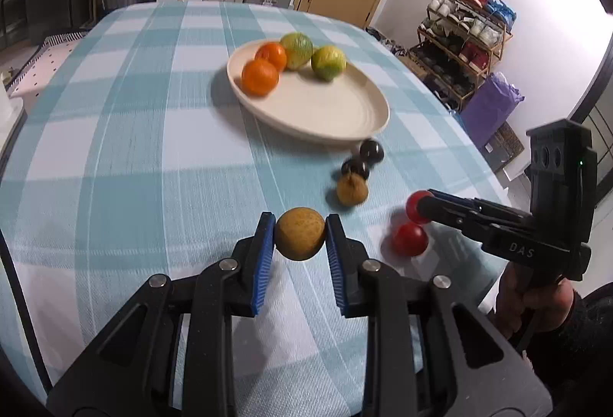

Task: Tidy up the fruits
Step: 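Grasp a red tomato with the right tool while the left tool holds the brown fruit, then carry the brown fruit and tomato onto the cream plate and open both tools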

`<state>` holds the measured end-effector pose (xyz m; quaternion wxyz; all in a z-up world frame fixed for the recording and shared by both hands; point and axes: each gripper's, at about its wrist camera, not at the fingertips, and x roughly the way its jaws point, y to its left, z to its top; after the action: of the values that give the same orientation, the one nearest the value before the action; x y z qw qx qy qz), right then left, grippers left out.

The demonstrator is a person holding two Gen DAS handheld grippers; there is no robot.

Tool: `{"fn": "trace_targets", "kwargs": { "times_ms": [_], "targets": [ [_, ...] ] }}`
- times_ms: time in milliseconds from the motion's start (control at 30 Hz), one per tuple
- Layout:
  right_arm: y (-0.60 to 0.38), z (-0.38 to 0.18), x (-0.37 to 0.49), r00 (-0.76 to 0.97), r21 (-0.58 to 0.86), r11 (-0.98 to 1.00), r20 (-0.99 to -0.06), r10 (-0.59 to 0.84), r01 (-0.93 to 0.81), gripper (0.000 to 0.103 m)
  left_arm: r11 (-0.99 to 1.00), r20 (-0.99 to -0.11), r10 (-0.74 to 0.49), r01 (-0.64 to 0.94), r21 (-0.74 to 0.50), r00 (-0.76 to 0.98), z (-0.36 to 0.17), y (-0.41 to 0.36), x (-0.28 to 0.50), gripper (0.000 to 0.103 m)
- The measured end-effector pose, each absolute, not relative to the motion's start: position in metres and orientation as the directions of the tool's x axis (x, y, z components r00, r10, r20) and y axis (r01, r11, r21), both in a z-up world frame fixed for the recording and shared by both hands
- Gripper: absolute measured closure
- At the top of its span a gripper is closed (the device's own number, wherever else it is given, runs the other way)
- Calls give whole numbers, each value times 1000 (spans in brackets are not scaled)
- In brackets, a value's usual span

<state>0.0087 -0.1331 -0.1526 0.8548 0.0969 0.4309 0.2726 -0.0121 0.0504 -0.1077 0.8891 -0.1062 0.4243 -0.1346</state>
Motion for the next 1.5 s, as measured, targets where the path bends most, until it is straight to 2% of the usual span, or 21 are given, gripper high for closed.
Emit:
{"fn": "trace_targets", "kwargs": {
  "times_ms": [400,800,1500],
  "targets": [
    [-155,-119,30,550,448,804,-587,594,-390,72,939,-680,-332,161,-303,654,-75,49,43,79],
    [-154,-108,89,548,508,766,-540,639,-393,72,926,-675,-368,184,-330,639,-77,28,115,79],
    [-130,-131,178,470,620,719,-556,685,-315,72,930,-730,-359,160,-330,582,-112,17,205,79]
  ]
}}
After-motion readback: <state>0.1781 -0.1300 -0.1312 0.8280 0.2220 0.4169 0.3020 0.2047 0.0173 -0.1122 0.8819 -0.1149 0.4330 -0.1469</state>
